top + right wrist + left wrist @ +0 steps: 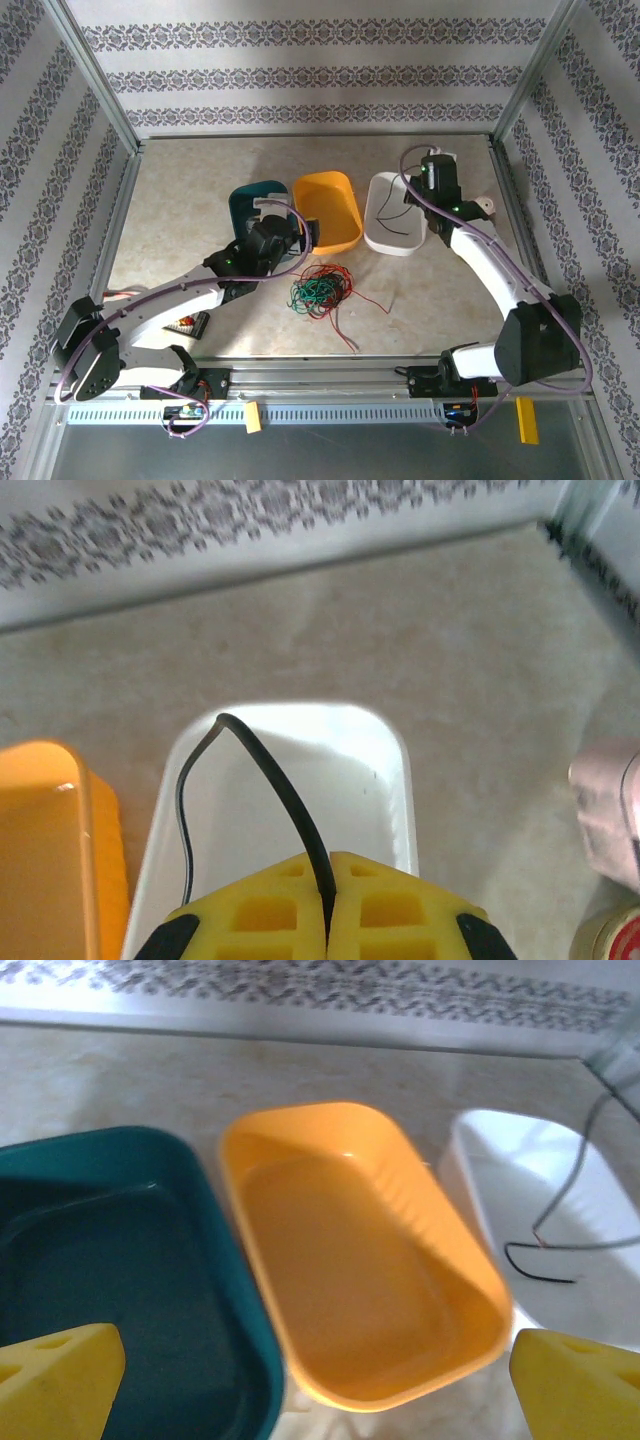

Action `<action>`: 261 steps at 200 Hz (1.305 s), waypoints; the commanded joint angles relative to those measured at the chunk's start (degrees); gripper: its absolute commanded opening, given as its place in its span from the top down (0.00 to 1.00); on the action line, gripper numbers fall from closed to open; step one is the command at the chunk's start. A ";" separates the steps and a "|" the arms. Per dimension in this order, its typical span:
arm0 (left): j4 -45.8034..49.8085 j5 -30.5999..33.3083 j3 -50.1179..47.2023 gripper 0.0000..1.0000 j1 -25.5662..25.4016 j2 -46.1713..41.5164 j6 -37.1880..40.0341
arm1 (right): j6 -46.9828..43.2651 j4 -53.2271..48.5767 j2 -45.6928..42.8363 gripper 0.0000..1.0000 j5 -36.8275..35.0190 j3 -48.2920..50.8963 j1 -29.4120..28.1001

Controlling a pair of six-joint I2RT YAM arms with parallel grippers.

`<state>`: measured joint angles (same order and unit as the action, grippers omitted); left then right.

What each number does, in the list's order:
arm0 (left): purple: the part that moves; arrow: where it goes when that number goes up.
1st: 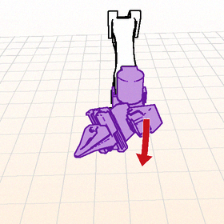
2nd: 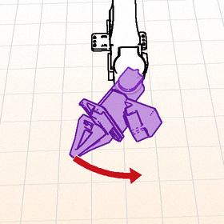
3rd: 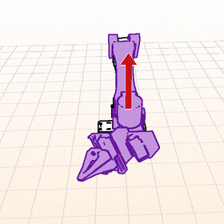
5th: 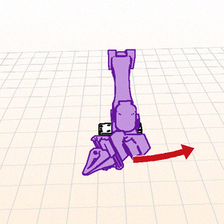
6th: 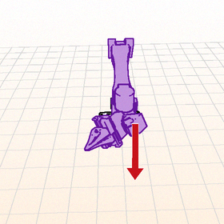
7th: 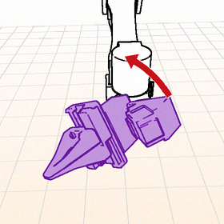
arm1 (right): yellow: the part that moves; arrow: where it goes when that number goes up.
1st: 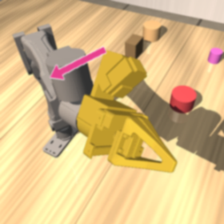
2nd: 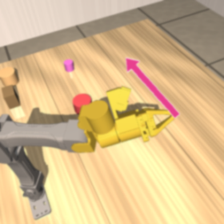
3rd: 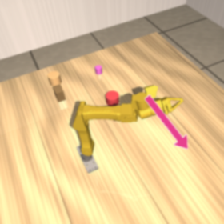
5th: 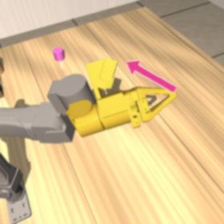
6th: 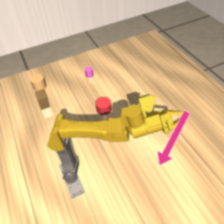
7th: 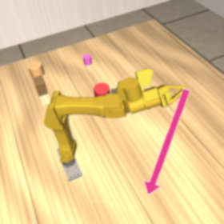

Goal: Untangle the cables

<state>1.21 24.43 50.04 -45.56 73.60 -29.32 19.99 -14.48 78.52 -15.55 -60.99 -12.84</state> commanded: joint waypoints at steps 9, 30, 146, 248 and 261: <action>7.50 4.38 -0.96 0.01 0.30 -0.84 -6.71 | 6.72 -0.71 4.09 1.00 -1.64 2.39 0.88; 8.42 4.11 -1.26 0.01 0.30 -0.72 -7.10 | 8.73 -0.08 7.74 1.00 -1.50 3.17 0.78; 13.14 -2.51 -0.94 0.01 0.30 1.03 -1.90 | -2.71 -0.42 5.76 0.47 -2.68 -3.09 -5.46; 15.43 -16.34 -7.59 0.01 8.68 -2.05 -5.86 | -9.66 -7.68 -1.50 0.55 31.98 7.74 -30.24; 14.74 -16.79 -8.85 0.01 8.91 -3.68 -4.37 | -11.51 -9.34 0.18 0.56 32.10 7.54 -34.51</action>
<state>14.61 10.70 43.83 -38.13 73.65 -32.97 12.08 -19.97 76.69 9.15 -54.28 -41.15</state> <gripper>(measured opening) 0.990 0.446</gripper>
